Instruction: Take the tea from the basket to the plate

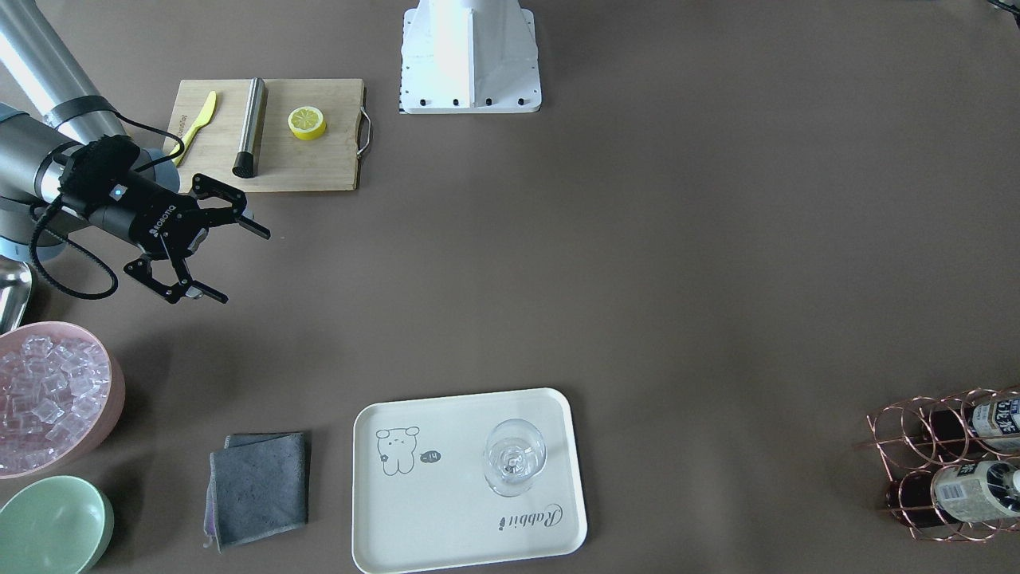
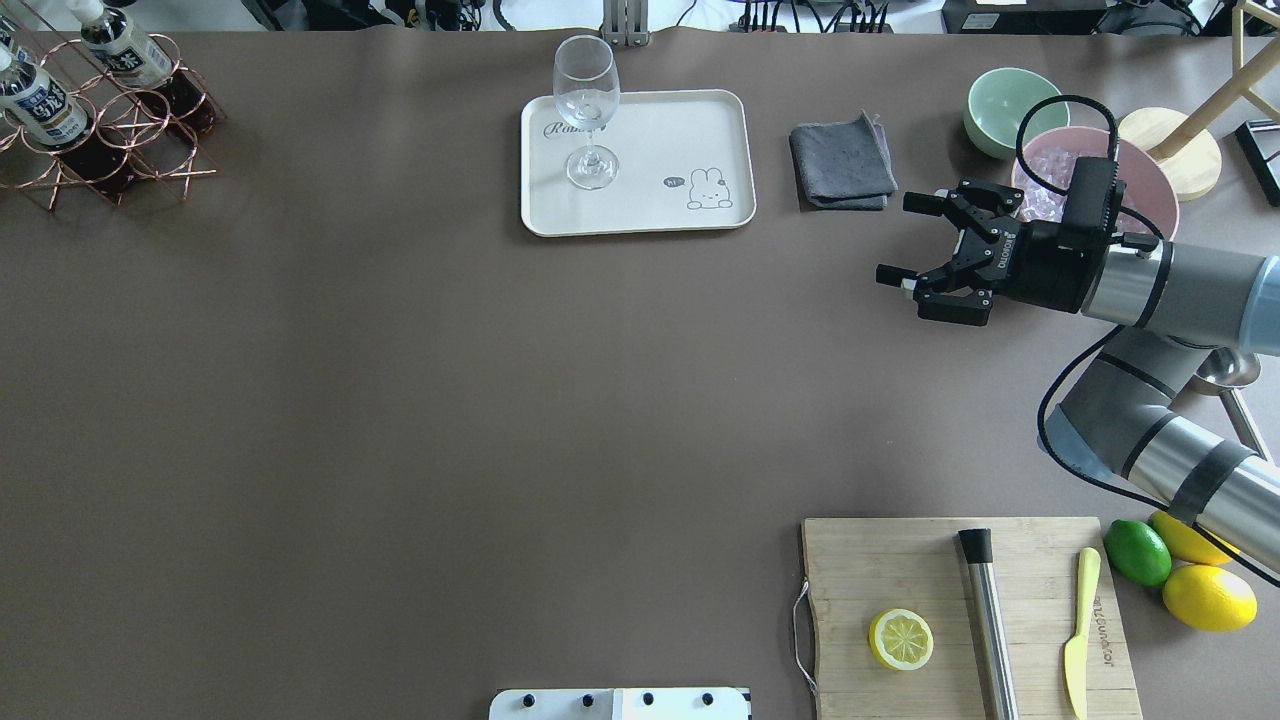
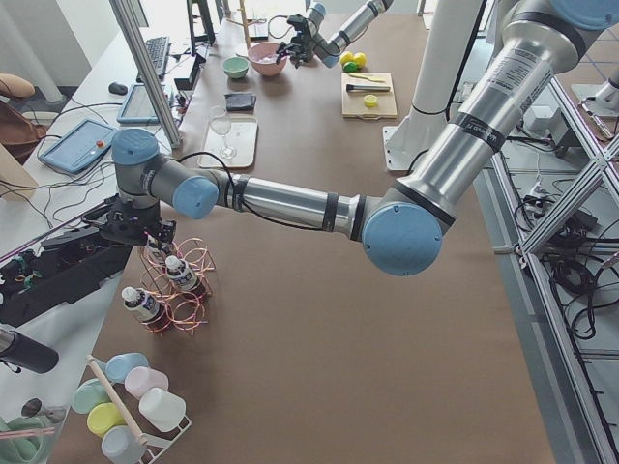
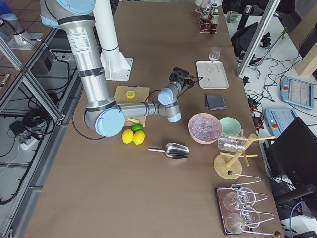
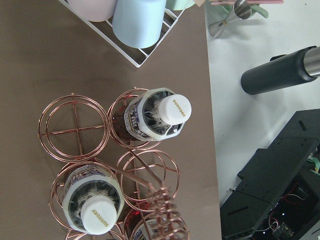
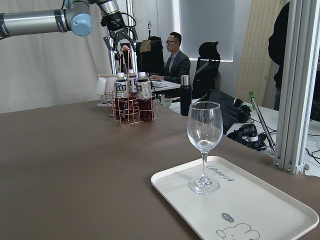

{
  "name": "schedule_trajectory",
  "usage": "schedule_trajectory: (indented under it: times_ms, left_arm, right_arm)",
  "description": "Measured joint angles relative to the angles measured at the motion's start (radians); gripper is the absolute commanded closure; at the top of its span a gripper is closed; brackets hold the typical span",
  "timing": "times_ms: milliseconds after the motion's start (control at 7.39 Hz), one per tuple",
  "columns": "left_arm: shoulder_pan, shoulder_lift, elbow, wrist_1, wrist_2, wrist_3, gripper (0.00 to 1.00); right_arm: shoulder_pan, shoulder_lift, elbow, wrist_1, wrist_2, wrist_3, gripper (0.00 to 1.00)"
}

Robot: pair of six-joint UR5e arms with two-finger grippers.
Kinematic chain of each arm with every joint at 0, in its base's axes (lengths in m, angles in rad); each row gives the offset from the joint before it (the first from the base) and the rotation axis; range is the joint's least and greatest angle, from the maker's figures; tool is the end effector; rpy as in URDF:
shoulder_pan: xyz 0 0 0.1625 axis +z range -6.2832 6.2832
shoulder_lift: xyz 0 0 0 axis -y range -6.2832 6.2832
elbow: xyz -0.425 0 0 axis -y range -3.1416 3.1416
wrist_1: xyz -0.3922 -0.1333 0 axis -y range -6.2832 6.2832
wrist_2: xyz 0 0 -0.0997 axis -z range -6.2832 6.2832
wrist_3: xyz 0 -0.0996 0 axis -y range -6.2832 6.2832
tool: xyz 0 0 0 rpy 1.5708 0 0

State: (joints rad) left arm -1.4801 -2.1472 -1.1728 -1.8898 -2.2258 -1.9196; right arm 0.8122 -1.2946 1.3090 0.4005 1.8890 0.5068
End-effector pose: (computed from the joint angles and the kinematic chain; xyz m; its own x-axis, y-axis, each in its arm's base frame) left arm -0.0050 -0.7464 0.4711 -0.1861 -0.9460 -0.2655 0.7447 0.0404 -0.6662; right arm -0.3073 -0.4727 0.4364 0.2959 -0.8949 0.3339 -0.4814 0.1622 0.8613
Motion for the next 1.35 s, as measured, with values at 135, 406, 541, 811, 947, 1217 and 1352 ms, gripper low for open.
schedule_trajectory:
  times_ms: [135,406,541,811,947,1217,1352]
  left_arm:
    - [0.000,0.003,-0.001,-0.001,-0.001,-0.005,1.00]
    - [-0.005,0.006,-0.003,-0.001,-0.002,-0.009,1.00]
    - [-0.011,0.007,-0.004,-0.002,-0.004,-0.004,1.00]
    - [-0.024,0.009,-0.030,-0.003,-0.005,0.005,1.00]
    - [-0.024,0.027,-0.086,0.001,-0.007,0.005,1.00]
    - [-0.018,0.128,-0.304,0.077,-0.009,-0.005,1.00]
    - [-0.014,0.172,-0.432,0.172,-0.010,-0.007,1.00]
  right_arm:
    - [-0.015,0.000,-0.013,0.041,-0.013,-0.003,0.00]
    - [-0.010,0.000,-0.016,0.071,-0.018,-0.007,0.00]
    - [-0.007,-0.001,-0.019,0.076,-0.016,-0.006,0.00]
    - [-0.007,-0.004,-0.023,0.077,-0.010,-0.005,0.00]
    - [-0.008,-0.005,-0.025,0.077,-0.005,-0.004,0.00]
    - [-0.023,0.011,-0.031,0.072,-0.002,-0.003,0.00]
    - [-0.029,0.019,-0.031,0.071,-0.001,-0.002,0.00]
